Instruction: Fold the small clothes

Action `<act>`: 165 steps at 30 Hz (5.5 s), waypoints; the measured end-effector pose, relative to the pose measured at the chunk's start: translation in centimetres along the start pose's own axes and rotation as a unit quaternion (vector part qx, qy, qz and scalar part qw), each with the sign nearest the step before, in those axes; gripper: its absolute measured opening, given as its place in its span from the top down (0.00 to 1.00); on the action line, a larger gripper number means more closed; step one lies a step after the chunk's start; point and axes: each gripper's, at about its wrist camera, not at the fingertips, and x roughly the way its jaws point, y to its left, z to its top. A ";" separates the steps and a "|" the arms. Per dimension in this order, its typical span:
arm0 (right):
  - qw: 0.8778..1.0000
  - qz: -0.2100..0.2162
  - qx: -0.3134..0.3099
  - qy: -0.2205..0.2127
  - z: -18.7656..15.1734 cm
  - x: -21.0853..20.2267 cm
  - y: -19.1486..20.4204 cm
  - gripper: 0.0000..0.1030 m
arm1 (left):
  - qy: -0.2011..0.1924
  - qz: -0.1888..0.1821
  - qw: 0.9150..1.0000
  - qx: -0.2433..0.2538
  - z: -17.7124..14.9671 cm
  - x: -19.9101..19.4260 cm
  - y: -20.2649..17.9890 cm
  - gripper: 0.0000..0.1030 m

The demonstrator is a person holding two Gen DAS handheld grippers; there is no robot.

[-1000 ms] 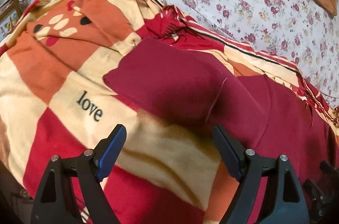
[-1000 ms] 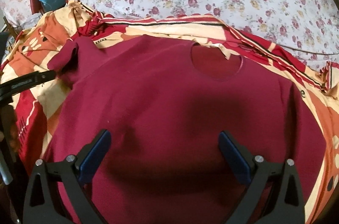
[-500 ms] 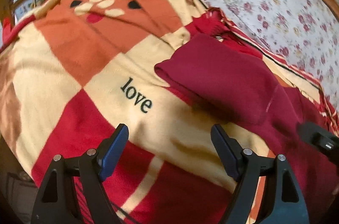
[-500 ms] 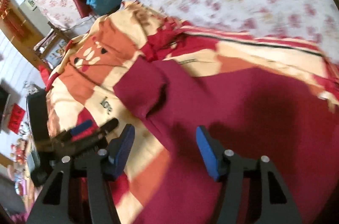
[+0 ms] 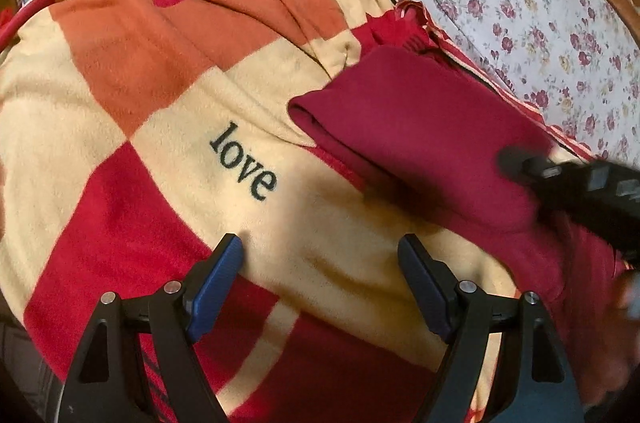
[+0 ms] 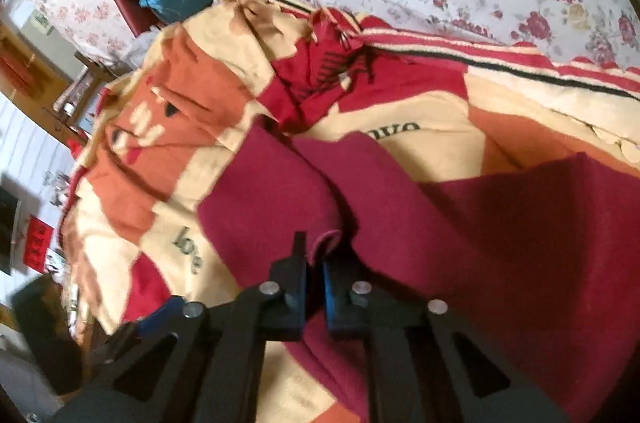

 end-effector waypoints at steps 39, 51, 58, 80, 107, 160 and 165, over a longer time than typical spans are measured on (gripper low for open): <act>0.966 -0.129 0.170 -0.149 -11.7 -31.9 -20.5 0.94 | -0.011 -0.058 0.980 0.189 -2.2 -1.9 -14.3 0.66; 0.955 -0.208 0.208 -0.042 -13.6 -27.8 -25.5 0.93 | 0.007 -0.150 0.980 0.132 -2.9 -1.6 -10.8 0.86; 0.949 -0.274 0.129 -0.088 -11.2 -28.8 -20.6 0.58 | 0.001 -0.108 0.986 0.126 -3.1 -4.0 -9.3 0.84; 0.972 -0.139 -0.175 0.073 1.9 -1.5 -4.5 0.96 | -0.025 -0.131 0.981 0.140 -2.1 -1.9 -11.1 0.77; 0.988 -0.153 -0.005 -0.001 -4.8 -8.2 -8.1 0.68 | -0.045 -0.113 0.985 0.125 -2.4 -1.7 -10.4 0.76; 0.969 -0.242 0.022 0.034 -25.7 -25.4 -8.4 0.82 | -0.068 -0.180 0.968 0.160 -5.4 -7.4 -11.9 0.76; 0.987 -0.155 0.026 -0.017 -23.2 -28.2 -7.4 0.85 | -0.048 -0.223 0.960 0.160 -7.0 -9.3 -11.8 0.76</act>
